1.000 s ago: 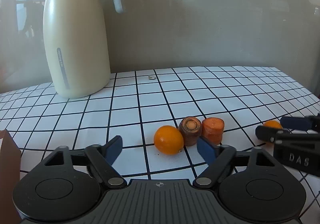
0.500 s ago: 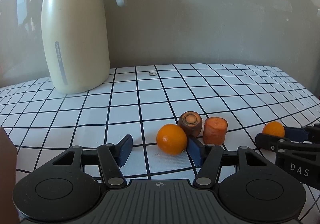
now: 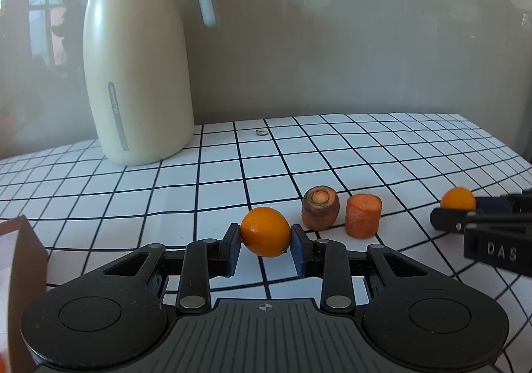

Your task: Organize fruits

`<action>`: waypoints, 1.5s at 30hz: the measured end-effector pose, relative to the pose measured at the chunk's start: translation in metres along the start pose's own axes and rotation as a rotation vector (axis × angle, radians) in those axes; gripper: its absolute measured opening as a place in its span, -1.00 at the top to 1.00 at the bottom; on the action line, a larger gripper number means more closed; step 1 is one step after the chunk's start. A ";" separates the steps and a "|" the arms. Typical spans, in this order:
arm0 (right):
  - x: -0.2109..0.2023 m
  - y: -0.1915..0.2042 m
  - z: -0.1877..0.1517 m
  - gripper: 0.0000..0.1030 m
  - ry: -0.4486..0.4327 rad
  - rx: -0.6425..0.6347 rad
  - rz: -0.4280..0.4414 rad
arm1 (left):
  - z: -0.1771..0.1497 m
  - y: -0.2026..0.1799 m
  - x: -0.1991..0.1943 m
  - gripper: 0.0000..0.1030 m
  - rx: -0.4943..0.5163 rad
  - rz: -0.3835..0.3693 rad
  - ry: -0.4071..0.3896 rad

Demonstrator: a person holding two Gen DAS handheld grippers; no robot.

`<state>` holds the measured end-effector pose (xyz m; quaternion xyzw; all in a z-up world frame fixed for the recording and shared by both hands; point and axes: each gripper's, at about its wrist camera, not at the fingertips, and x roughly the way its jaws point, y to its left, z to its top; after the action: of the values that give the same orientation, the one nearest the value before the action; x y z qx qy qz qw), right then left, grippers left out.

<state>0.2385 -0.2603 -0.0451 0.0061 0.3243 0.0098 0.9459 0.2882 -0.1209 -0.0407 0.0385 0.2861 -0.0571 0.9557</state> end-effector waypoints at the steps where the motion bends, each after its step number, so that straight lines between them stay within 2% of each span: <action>1: -0.002 0.001 0.001 0.47 -0.005 -0.001 -0.003 | 0.000 0.000 -0.003 0.37 0.006 -0.006 -0.004; 7: -0.016 0.002 0.005 0.47 -0.036 0.004 -0.004 | 0.001 -0.004 -0.025 0.37 0.044 -0.016 -0.028; 14: -0.044 0.009 0.005 0.47 -0.070 0.022 0.000 | -0.003 0.003 -0.061 0.37 0.015 -0.056 -0.043; 21: -0.069 0.015 0.001 0.47 -0.096 -0.004 -0.008 | -0.004 0.009 -0.101 0.37 0.033 -0.025 -0.094; 29: -0.106 0.027 -0.019 0.47 -0.107 -0.035 -0.001 | -0.021 0.027 -0.139 0.37 0.007 -0.009 -0.108; 36: -0.129 0.052 -0.025 0.47 -0.123 -0.078 0.050 | -0.034 0.044 -0.171 0.37 0.021 0.014 -0.118; 45: -0.144 0.092 -0.029 0.47 -0.141 -0.125 0.121 | -0.050 0.084 -0.204 0.37 0.012 0.087 -0.131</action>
<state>0.1055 -0.1718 0.0222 -0.0328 0.2545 0.0868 0.9626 0.1025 -0.0150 0.0338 0.0527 0.2209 -0.0195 0.9737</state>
